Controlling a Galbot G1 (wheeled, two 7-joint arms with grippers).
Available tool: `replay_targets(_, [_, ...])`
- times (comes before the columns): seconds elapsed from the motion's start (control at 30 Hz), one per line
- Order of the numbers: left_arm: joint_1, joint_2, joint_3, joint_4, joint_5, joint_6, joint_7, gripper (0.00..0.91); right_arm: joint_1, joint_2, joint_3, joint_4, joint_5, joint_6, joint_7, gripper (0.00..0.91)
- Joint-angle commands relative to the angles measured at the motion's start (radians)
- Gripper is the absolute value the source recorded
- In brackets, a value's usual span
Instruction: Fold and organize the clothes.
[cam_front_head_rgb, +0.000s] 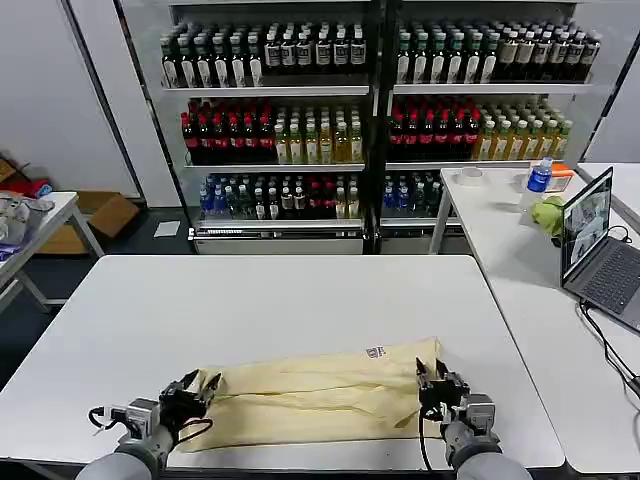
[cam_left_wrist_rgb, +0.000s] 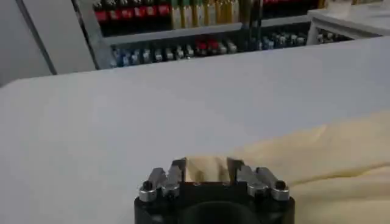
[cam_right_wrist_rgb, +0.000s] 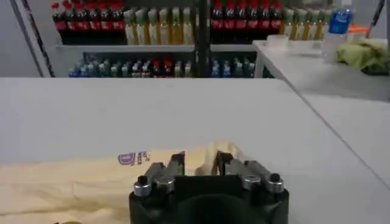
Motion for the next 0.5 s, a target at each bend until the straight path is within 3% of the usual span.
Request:
replay_targets(0.03, [0.096,-0.084,-0.060,-0.098,0.051,-0.061,-0.100,0.907,-0.074,0.011,0.022,0.052,-0.082,0.044,-0.006,0.907])
replay_targets(0.3, [0.138,-0.198,-0.045,-0.063,0.041,-0.073,-0.125,0.907,-0.097,0.018,0.026,0.061,-0.088,0.050,-0.003,0.907])
replay_targets(0.5, [0.131,-0.236,-0.036,-0.023,0.020,-0.069,-0.132,0.907,-0.104,0.017,0.034,0.068,-0.087,0.050,0.000,0.907])
